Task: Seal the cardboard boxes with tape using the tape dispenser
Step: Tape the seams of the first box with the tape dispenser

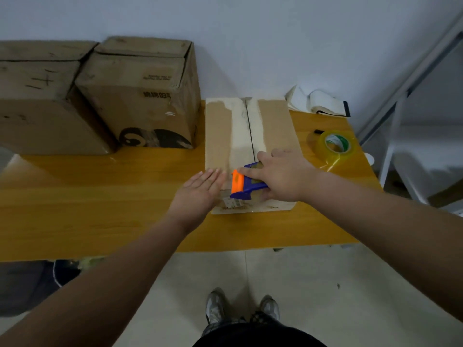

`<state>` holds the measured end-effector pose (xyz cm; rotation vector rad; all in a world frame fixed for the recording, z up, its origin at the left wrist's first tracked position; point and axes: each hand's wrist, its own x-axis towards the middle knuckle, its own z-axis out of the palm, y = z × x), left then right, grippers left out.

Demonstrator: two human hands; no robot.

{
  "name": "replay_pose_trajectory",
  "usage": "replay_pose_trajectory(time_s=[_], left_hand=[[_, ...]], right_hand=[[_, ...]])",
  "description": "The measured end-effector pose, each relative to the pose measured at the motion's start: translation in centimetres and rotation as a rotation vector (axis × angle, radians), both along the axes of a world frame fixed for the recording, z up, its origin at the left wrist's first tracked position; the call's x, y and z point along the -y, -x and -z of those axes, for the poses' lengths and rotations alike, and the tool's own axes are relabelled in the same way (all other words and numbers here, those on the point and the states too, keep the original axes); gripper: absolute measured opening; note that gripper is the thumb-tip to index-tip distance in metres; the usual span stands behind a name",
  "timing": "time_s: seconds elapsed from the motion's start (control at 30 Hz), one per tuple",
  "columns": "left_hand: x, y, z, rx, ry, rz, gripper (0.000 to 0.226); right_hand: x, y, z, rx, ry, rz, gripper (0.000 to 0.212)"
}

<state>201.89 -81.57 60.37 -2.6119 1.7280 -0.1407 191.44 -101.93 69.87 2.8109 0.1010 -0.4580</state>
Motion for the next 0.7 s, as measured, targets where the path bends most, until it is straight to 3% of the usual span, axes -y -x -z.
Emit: replay_pose_trajectory(time_s=[0.27,0.4,0.7], left_hand=[[0.9,1.7,-0.1,0.033,-0.016,-0.17,0.062],[1.5,2.1,-0.3,0.052,-0.041,-0.203,0.068],[1.5,2.2,-1.0,0.079,-0.058,-0.261,0.058]], right_hand=[[1.2,2.0,-1.0,0.077,0.089,-0.117,0.07],[6.9,6.2,-2.1,0.108,0.074,-0.033,0.068],[7.5,6.4,-0.9,0.133,0.055,-0.044,0.068]])
